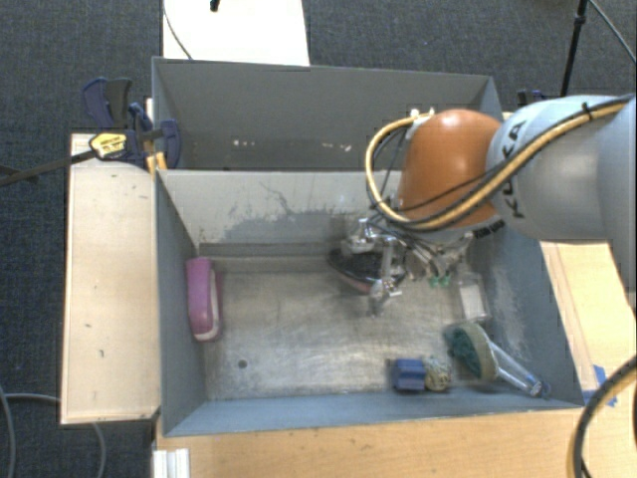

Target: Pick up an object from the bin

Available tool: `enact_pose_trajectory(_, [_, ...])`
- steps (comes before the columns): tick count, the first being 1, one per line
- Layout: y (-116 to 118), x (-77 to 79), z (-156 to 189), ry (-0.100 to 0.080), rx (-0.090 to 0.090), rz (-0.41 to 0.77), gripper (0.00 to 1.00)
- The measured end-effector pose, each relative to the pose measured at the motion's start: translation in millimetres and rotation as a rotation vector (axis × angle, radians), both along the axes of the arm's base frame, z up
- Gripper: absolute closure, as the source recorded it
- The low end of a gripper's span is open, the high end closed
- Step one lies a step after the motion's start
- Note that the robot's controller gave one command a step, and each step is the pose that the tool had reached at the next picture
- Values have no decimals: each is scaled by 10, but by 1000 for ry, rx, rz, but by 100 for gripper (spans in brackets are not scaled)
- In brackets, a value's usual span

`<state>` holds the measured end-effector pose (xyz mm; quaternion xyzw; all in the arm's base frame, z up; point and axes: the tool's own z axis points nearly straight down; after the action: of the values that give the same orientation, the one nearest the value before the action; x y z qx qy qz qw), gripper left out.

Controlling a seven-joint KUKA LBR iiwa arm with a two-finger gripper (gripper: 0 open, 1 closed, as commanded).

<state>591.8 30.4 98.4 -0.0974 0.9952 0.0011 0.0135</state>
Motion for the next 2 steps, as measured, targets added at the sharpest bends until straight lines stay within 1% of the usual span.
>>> enact_pose_trajectory(1, [-447, -115, -118, 17, -5, -50, 0])
enact_pose_trajectory(2, [-413, -128, -129, 21, -1, -51, 100])
